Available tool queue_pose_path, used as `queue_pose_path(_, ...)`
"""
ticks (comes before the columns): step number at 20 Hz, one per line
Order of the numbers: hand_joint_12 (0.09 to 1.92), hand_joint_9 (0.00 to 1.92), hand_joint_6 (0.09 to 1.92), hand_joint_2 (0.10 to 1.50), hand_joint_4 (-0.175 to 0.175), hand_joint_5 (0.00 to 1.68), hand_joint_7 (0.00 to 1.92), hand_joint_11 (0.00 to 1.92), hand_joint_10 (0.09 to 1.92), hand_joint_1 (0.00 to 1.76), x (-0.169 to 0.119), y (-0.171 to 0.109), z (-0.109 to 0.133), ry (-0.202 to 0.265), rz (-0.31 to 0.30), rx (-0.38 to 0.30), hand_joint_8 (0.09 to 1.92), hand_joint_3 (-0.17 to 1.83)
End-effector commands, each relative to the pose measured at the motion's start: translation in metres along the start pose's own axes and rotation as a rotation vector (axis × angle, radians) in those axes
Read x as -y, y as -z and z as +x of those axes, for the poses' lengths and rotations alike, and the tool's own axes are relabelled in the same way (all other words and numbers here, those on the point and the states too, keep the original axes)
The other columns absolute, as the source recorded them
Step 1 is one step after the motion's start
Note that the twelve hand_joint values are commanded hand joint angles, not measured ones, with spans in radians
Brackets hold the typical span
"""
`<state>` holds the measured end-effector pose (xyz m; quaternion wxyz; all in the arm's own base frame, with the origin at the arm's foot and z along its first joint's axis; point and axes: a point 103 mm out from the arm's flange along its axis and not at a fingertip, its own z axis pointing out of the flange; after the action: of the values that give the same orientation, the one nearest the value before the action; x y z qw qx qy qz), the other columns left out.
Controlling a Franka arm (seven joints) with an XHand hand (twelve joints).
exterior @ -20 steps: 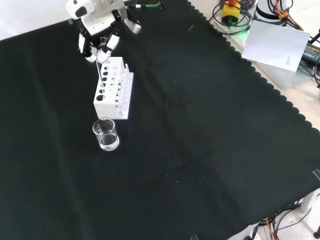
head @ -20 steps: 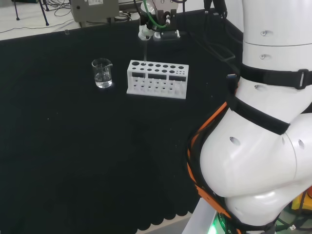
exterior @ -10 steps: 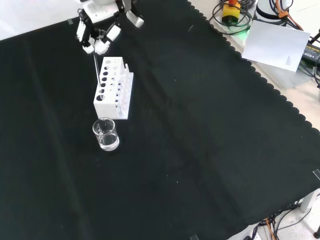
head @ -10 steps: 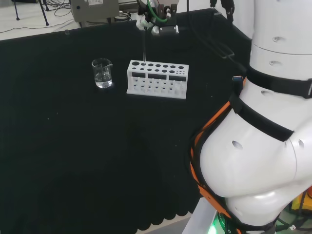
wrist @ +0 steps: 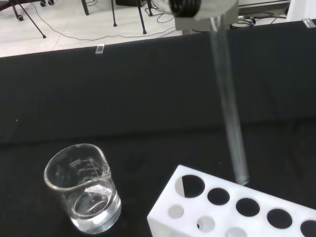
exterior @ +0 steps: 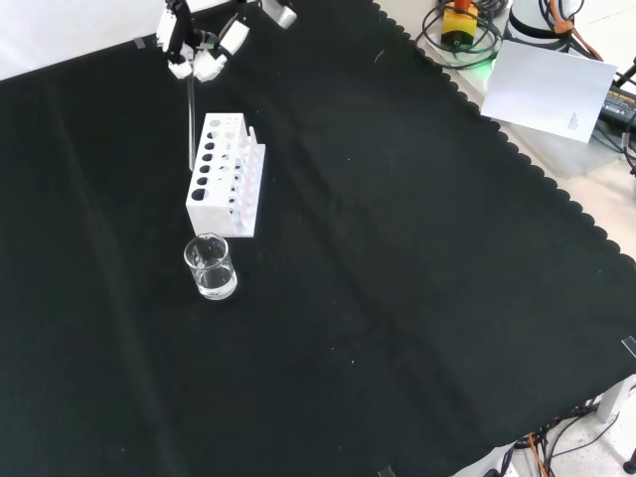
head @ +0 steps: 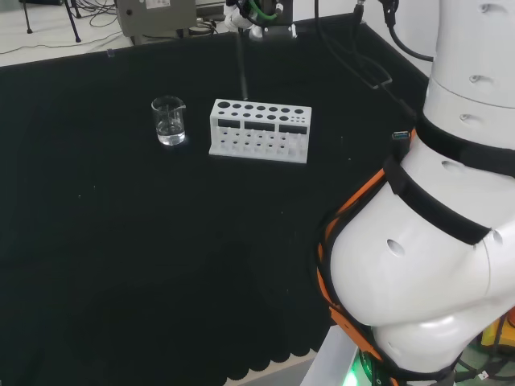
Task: Take the glass rod from the white test tube rack.
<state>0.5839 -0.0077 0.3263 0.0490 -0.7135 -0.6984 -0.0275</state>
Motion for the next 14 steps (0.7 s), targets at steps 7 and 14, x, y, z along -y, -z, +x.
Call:
queue_pose_path(7, 0.93, 1.57, 0.63, 0.98, -0.175, 1.06, 0.97, 1.52, 1.09, 1.28, 0.033, 0.021, 0.022, -0.028, -0.02, 0.054, 1.38, 0.29)
queue_pose_path(14, 0.93, 1.57, 0.61, 0.98, -0.175, 1.06, 0.97, 1.52, 1.09, 1.28, 0.041, 0.023, 0.033, 0.031, -0.028, 0.027, 1.38, 0.28)
